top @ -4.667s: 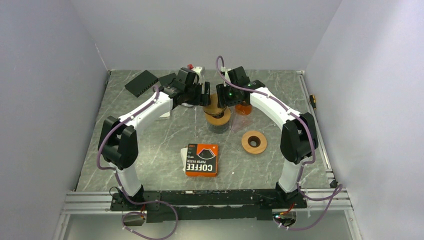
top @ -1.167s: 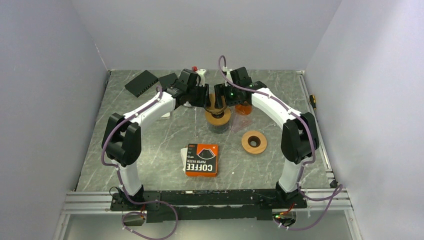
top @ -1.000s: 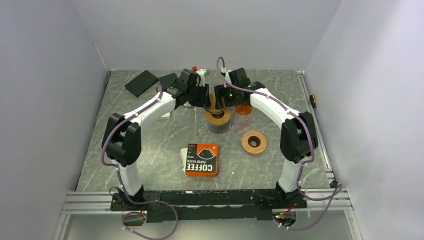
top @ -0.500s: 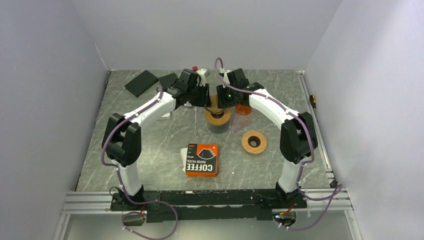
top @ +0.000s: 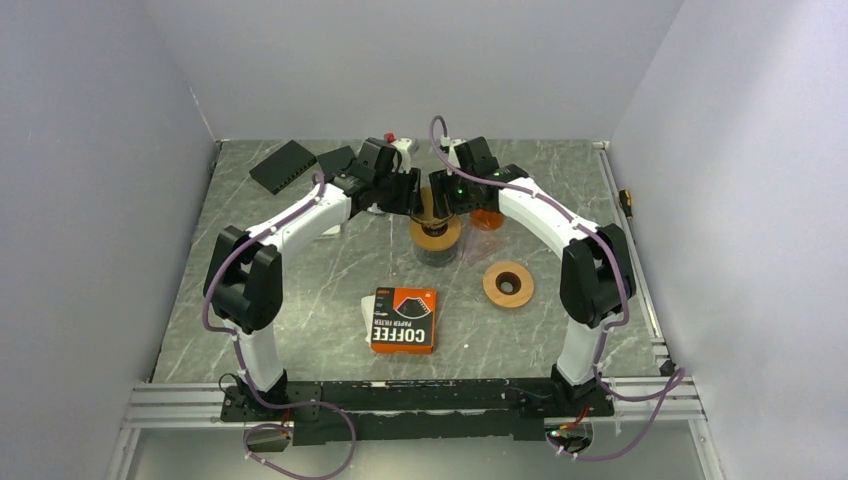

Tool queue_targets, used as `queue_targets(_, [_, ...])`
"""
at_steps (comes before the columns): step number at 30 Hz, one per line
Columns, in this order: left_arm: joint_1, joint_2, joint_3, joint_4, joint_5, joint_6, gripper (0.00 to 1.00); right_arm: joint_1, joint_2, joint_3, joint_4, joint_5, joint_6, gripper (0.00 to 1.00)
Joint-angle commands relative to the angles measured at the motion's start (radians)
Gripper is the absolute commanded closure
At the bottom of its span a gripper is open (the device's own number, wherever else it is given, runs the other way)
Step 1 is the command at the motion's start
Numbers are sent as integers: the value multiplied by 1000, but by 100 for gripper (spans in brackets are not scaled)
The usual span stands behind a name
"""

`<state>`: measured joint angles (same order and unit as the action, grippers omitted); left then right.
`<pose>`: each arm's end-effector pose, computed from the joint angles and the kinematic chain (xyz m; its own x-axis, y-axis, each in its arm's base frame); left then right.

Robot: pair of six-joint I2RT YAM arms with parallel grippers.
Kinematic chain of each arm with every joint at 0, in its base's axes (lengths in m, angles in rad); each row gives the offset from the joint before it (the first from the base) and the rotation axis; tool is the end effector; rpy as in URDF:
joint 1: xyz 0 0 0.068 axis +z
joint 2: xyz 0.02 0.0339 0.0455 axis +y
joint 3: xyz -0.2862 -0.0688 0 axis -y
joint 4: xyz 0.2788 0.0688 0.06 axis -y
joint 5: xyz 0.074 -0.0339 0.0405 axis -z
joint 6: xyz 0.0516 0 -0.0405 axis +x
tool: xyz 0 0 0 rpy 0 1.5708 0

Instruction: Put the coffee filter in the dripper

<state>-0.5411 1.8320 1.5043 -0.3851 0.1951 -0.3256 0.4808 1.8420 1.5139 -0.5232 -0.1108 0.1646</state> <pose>0.3990 -0.2514 0.2756 -0.7329 0.0743 -0.6762 0.4186 0.8329 -0.3621 0.4074 0.2190 0.2620 -0.7438 -0.2043 -0.6365 -0.4079 0.8930 0.1900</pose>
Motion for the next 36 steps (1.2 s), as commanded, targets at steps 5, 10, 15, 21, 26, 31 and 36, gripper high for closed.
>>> queue_targets(5, [-3, -38, 47, -31, -28, 33, 29, -4, -105, 31, 4, 17, 13, 27])
queue_targets(10, [-3, -60, 45, -36, -31, 50, 22, -8, -135, 35, 6, 12, 24, 23])
queue_targets(15, [-3, -100, 25, -24, -33, 47, 18, -21, -153, 39, 5, -22, 37, 22])
queue_targets(21, [-3, -139, 12, -11, -30, 42, 14, -57, -168, 23, 27, -119, 65, 21])
queue_targets(26, [-3, -139, 16, -17, -25, 34, 16, -112, -174, -2, 70, -248, 106, 21])
queue_targets(31, [2, -145, 9, -23, -33, 27, 19, -150, -174, -41, 114, -320, 134, 21])
queue_targets(36, [10, -131, 8, -39, -28, 19, 24, -157, -155, -61, 117, -311, 137, 23])
